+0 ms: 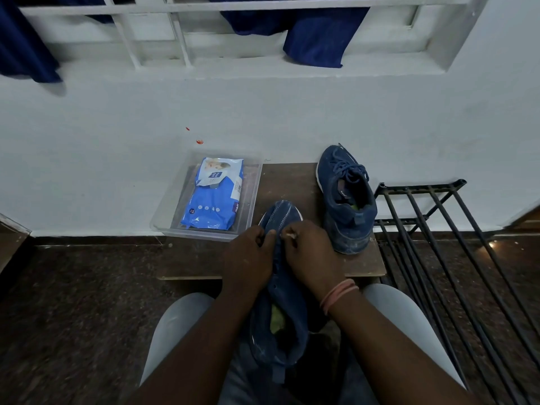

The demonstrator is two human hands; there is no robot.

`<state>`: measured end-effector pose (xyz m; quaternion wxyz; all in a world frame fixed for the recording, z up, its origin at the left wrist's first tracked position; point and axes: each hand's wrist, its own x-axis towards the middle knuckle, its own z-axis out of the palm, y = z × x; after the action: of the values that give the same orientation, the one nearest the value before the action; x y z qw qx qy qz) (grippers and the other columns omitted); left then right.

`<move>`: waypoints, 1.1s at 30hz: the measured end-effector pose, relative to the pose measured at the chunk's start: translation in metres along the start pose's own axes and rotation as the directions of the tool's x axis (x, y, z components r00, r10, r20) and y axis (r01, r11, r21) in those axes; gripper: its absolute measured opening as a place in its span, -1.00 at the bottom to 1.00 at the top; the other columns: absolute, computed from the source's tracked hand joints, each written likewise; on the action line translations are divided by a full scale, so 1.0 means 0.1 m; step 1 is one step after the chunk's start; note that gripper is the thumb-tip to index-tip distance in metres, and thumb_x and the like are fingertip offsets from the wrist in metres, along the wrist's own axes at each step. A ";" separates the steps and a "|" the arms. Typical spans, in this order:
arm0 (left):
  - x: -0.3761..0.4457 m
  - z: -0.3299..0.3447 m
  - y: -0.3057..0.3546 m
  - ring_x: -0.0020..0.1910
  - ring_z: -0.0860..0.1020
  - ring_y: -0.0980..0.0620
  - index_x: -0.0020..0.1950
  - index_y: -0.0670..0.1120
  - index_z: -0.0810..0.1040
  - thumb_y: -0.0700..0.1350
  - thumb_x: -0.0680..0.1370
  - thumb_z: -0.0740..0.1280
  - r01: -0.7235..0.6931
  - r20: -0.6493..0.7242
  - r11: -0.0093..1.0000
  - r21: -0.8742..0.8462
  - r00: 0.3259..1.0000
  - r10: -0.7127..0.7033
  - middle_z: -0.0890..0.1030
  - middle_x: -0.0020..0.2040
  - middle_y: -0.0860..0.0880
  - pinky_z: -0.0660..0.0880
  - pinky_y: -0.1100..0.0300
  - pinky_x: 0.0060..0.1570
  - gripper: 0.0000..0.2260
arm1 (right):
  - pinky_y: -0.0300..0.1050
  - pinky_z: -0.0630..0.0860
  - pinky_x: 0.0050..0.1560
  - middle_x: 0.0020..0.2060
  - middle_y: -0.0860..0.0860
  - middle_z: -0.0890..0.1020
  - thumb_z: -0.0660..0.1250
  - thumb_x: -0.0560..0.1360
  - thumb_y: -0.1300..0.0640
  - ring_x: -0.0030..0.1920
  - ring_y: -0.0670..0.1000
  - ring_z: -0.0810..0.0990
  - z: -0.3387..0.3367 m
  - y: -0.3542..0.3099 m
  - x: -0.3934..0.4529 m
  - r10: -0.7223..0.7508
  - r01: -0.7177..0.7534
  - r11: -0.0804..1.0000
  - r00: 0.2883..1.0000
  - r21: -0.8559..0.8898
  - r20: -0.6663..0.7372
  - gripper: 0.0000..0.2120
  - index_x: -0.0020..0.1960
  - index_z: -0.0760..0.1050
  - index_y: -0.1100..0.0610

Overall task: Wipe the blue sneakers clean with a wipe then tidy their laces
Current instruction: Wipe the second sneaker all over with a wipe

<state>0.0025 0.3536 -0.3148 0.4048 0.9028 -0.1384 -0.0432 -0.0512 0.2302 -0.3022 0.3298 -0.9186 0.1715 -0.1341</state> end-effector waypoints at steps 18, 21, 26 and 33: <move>0.10 -0.02 -0.01 -0.35 0.46 0.02 -0.29 -0.06 0.44 0.10 0.60 0.34 0.017 0.091 0.997 0.070 0.996 -0.023 0.48 -0.38 0.02 0.35 0.12 -0.30 -0.66 | -0.14 0.35 -0.18 -0.21 0.17 0.61 0.28 0.59 0.24 -0.19 0.14 0.58 0.03 0.04 0.35 0.039 -0.045 0.998 0.992 -0.053 -0.121 -0.79 -0.22 0.54 0.22; 0.10 -0.02 -0.03 -0.35 0.47 0.04 -0.27 -0.05 0.45 0.12 0.64 0.30 -0.013 0.102 0.997 0.070 0.995 0.005 0.49 -0.37 0.00 0.41 0.09 -0.25 -0.64 | -0.22 0.34 -0.17 -0.20 0.12 0.65 0.28 0.57 0.26 -0.18 0.07 0.61 0.04 -0.01 0.16 -0.022 0.029 0.997 0.995 -0.068 0.096 -0.79 -0.18 0.63 0.24; 0.04 -0.01 -0.03 -0.33 0.51 0.06 -0.20 -0.07 0.49 0.11 0.66 0.26 -0.063 0.079 0.996 0.062 0.995 0.058 0.53 -0.35 0.00 0.48 0.07 -0.22 -0.67 | -0.12 0.45 -0.16 -0.23 0.12 0.66 0.31 0.52 0.25 -0.21 0.08 0.61 -0.01 0.08 0.20 -0.056 0.058 0.998 0.997 -0.033 0.057 -0.82 -0.22 0.63 0.18; 0.02 -0.01 -0.05 -0.35 0.50 0.08 -0.21 -0.09 0.49 0.08 0.67 0.25 -0.072 0.053 0.997 0.033 0.996 0.071 0.52 -0.35 0.00 0.44 0.09 -0.27 -0.67 | -0.11 0.38 -0.12 -0.11 0.25 0.64 0.26 0.59 0.27 -0.09 0.23 0.61 0.01 -0.09 0.40 -0.007 0.003 0.986 1.000 -0.166 -0.021 -0.81 -0.15 0.58 0.27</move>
<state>0.0055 0.3573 -0.3182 0.3866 0.9028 -0.1819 -0.0497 -0.0120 0.2211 -0.2916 0.2498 -0.9418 0.1833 -0.1303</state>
